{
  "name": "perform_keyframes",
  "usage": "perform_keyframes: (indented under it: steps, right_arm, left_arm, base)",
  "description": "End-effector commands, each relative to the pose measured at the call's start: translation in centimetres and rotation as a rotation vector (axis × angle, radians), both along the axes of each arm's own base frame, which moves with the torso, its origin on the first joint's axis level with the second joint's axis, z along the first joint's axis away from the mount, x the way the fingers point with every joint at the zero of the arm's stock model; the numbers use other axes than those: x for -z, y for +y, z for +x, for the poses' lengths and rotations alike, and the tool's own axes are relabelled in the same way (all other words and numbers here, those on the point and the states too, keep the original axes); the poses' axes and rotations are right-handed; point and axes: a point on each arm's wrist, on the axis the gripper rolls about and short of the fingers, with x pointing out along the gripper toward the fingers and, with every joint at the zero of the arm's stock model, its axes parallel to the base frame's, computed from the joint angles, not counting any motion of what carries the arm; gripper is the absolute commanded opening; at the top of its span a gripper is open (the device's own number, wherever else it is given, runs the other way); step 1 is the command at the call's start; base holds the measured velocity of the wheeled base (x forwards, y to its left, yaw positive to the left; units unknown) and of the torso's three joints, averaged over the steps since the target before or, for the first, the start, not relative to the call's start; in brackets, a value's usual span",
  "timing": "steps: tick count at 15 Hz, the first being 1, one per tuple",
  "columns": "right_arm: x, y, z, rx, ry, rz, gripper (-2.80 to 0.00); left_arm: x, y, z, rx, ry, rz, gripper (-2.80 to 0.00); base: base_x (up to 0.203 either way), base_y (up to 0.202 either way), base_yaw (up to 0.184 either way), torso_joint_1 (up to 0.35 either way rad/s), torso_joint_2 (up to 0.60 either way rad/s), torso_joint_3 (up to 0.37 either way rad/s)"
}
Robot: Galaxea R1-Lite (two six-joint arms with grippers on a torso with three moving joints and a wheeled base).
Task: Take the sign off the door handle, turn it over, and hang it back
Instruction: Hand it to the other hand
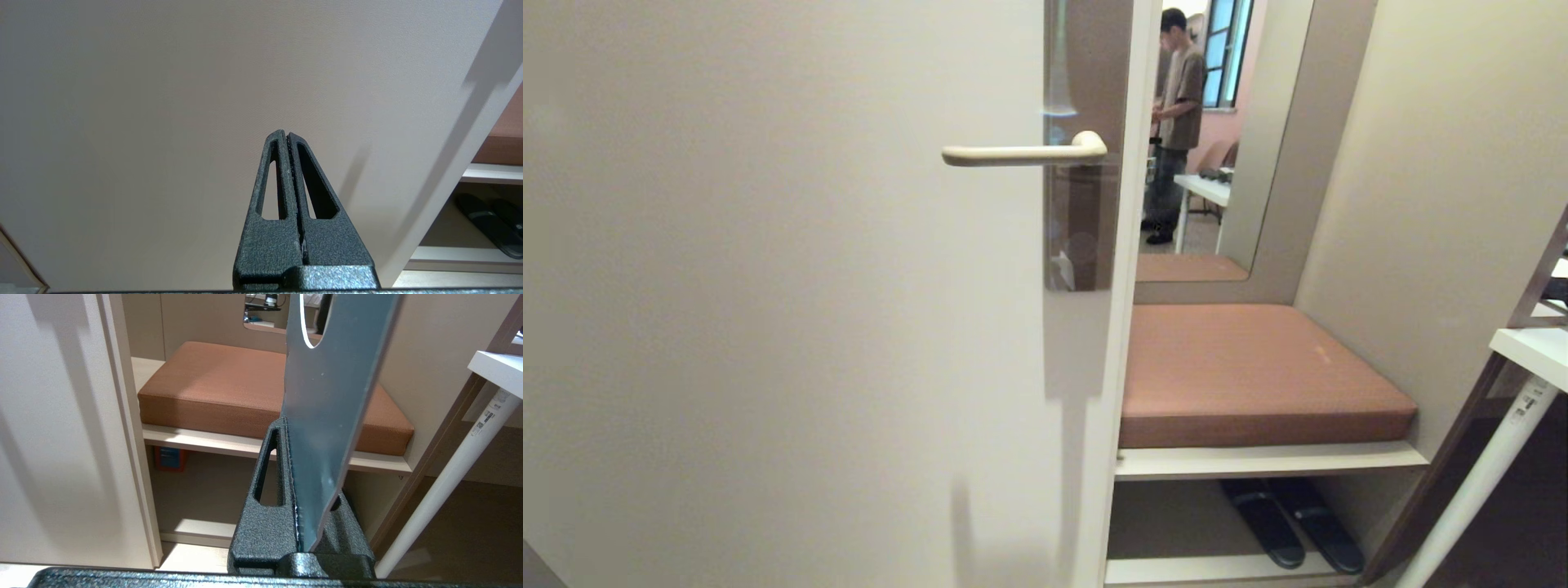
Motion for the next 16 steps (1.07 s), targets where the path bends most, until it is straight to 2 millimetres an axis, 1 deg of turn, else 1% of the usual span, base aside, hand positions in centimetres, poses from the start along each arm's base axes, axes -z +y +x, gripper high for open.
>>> perform_keyframes:
  steps: [1,16]
  right_arm:
    - [0.0,0.0,0.0,0.0,0.0,-0.001,-2.8]
    - [0.0,0.0,0.0,0.0,0.0,0.0,-2.8]
  left_arm:
    - [-0.01,0.0,0.01,0.0,0.001,-0.002,-2.8]
    - [-0.01,0.0,0.01,-0.001,0.001,-0.001,-2.8]
  base:
    - [0.0,0.0,0.0,0.0,0.0,0.0]
    - [0.0,0.0,0.0,0.0,0.0,0.0]
